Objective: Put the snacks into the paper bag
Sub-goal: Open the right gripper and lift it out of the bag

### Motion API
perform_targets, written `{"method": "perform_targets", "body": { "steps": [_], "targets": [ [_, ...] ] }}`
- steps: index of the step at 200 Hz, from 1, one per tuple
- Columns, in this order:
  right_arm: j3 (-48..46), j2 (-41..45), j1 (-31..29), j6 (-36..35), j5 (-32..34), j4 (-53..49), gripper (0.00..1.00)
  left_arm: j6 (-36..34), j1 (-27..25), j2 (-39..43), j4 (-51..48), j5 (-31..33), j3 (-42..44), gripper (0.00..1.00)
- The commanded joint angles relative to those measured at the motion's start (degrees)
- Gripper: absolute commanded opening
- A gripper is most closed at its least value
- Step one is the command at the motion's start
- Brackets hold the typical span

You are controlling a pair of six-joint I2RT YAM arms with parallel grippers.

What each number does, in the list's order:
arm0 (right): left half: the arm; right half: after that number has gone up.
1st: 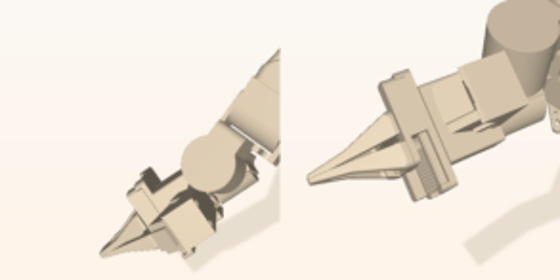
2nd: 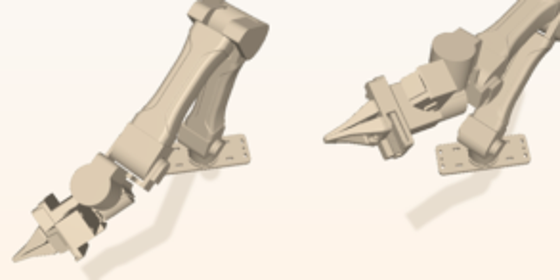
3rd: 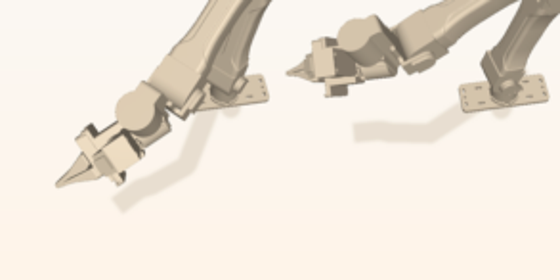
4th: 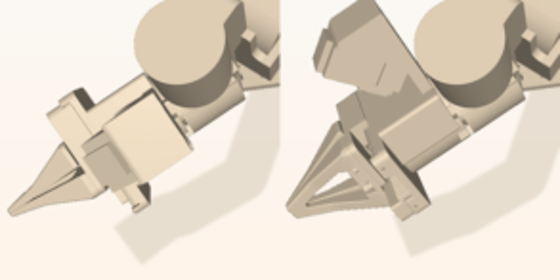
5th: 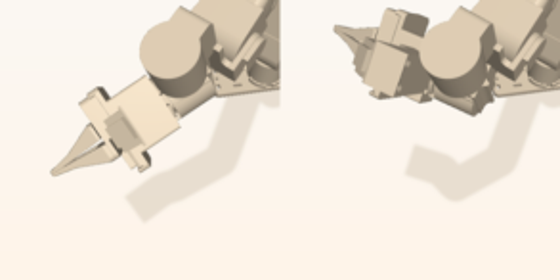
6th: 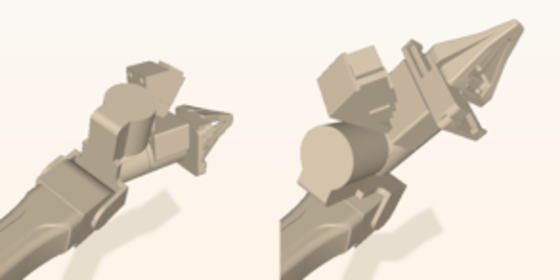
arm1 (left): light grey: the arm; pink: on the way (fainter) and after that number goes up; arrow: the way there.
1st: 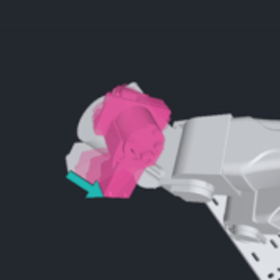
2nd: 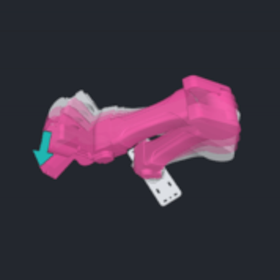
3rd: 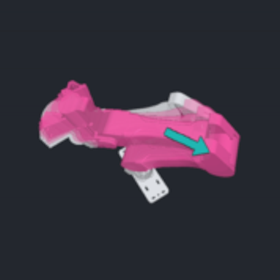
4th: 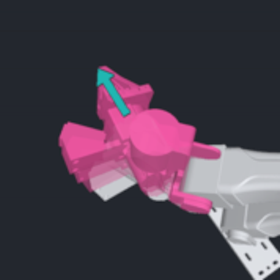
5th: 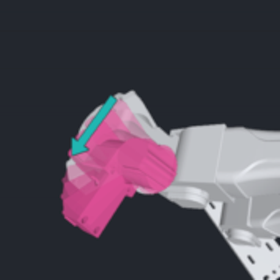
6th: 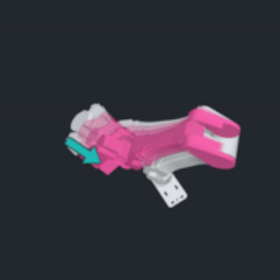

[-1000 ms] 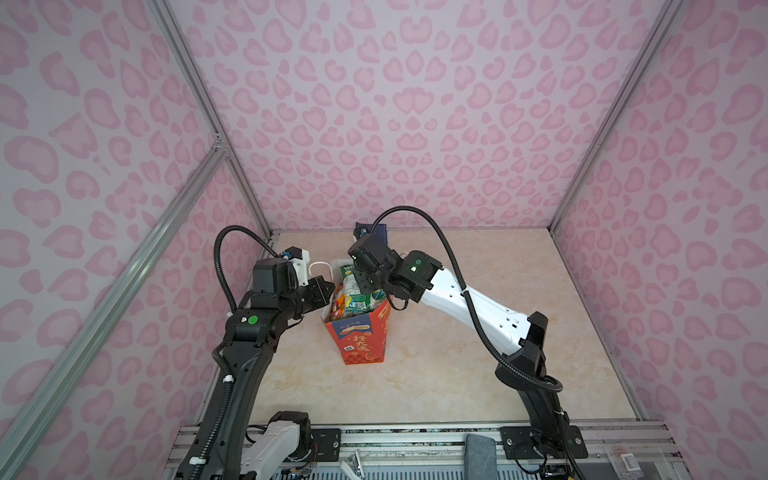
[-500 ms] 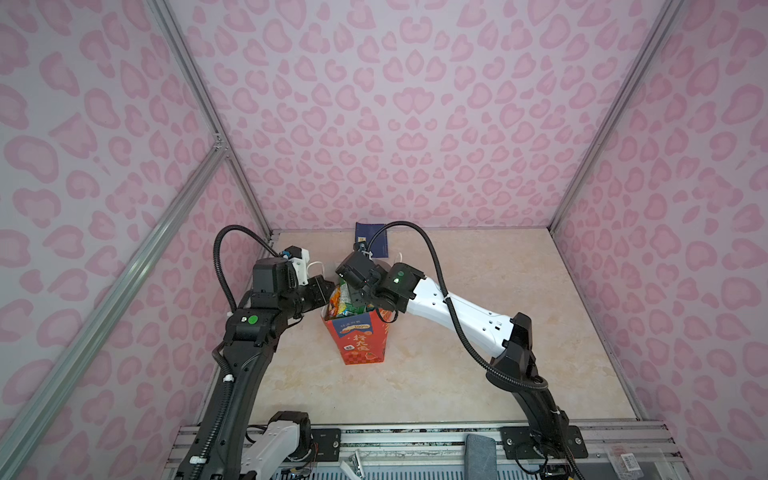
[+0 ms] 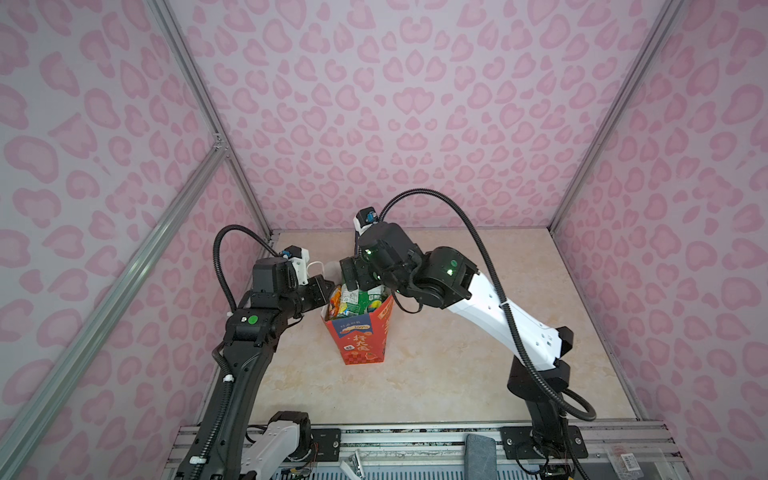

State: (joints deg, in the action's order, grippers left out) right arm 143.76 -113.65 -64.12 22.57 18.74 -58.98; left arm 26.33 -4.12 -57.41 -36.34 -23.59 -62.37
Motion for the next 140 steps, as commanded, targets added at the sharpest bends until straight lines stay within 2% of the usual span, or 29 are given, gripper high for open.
{"method": "perform_targets", "body": {
  "steps": [1, 23, 50, 92, 140],
  "targets": [
    [-5.0, 5.6, -0.1, -5.8, 5.2, 1.8, 0.98, -0.3, 0.1, -0.1, 1.6, -0.3, 0.1, 0.09],
    [-11.8, 11.9, 0.4, -7.1, 10.5, 2.1, 0.98, -0.3, 0.1, 0.1, 1.5, -0.2, 0.1, 0.09],
    [-21.2, 18.8, 3.6, -5.9, 11.2, 3.0, 0.98, -0.3, 0.1, 0.2, 1.5, -0.2, 0.2, 0.1],
    [-39.0, 27.8, 10.3, -1.7, 2.9, 11.0, 0.98, -0.2, 0.1, -0.1, 1.6, -0.2, 0.2, 0.09],
    [-44.0, 25.2, 9.3, 0.9, -3.5, 16.5, 0.98, -0.2, 0.1, -0.4, 1.5, -0.1, 0.2, 0.1]
  ]
}}
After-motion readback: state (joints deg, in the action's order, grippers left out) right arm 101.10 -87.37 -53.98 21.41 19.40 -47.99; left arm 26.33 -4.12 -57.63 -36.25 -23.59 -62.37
